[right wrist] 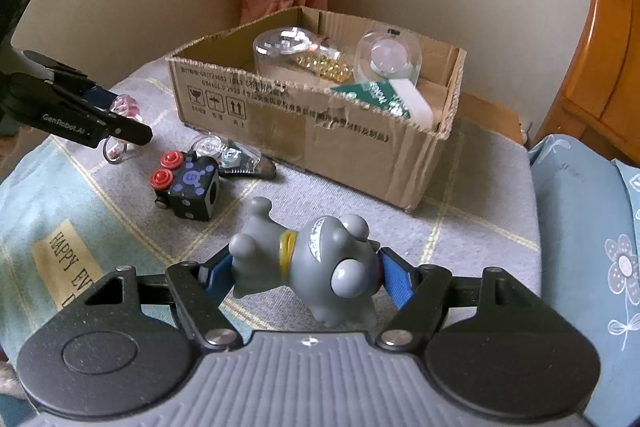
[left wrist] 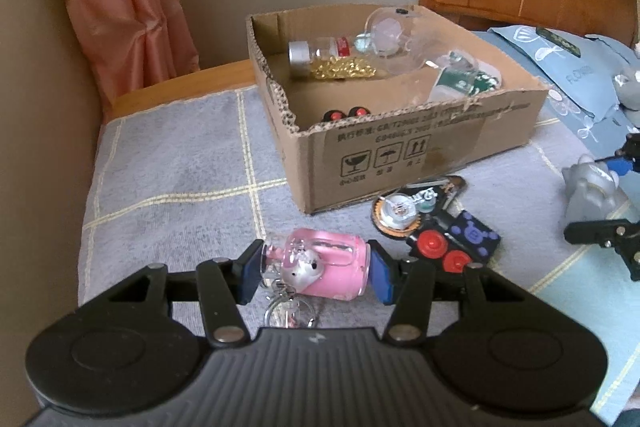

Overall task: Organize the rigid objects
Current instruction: 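Close left gripper on the pink keychain while right gripper grasps the grey cat figurine, then carry keychain and cat figurine into the cardboard box and open both grippers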

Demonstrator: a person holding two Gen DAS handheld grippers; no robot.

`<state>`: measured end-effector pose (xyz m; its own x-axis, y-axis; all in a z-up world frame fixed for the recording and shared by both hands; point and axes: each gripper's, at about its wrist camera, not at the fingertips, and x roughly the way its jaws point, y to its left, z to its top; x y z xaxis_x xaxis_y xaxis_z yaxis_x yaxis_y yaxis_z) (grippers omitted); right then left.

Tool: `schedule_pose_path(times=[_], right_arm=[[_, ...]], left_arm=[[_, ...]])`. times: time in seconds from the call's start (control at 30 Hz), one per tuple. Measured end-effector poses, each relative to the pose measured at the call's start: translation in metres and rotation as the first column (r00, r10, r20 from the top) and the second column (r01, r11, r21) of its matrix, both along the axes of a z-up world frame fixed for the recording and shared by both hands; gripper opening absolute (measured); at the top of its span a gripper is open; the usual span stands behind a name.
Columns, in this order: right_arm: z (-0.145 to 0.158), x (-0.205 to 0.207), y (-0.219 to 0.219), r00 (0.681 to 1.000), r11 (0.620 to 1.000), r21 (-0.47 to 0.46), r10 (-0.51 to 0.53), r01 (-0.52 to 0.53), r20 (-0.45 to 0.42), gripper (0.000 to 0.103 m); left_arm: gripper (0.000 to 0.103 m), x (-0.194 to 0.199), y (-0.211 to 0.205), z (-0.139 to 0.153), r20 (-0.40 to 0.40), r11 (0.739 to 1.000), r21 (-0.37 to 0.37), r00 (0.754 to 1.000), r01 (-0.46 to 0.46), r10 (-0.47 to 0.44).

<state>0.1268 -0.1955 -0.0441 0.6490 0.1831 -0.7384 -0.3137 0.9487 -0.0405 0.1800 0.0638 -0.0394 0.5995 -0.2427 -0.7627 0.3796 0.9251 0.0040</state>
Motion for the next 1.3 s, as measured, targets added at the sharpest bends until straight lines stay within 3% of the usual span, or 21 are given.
schedule_pose_path(times=[0.77, 1.13, 1.3], right_arm=[[0.051, 0.021, -0.023, 0.997, 0.998, 0.000, 0.068, -0.068, 0.033, 0.078], [0.089, 0.070, -0.032, 0.996, 0.998, 0.027, 0.062, -0.064, 0.066, 0.078], [0.091, 0.094, -0.032, 0.997, 0.999, 0.014, 0.043, -0.044, 0.059, 0.078]], left_arm=[[0.050, 0.001, -0.016, 0.065, -0.036, 0.996, 0.001, 0.996, 0.087, -0.087], [0.050, 0.036, -0.027, 0.126, 0.061, 0.994, 0.011, 0.992, 0.106, -0.107], [0.050, 0.063, -0.044, 0.131, 0.087, 0.994, 0.010, 0.990, 0.111, -0.111]])
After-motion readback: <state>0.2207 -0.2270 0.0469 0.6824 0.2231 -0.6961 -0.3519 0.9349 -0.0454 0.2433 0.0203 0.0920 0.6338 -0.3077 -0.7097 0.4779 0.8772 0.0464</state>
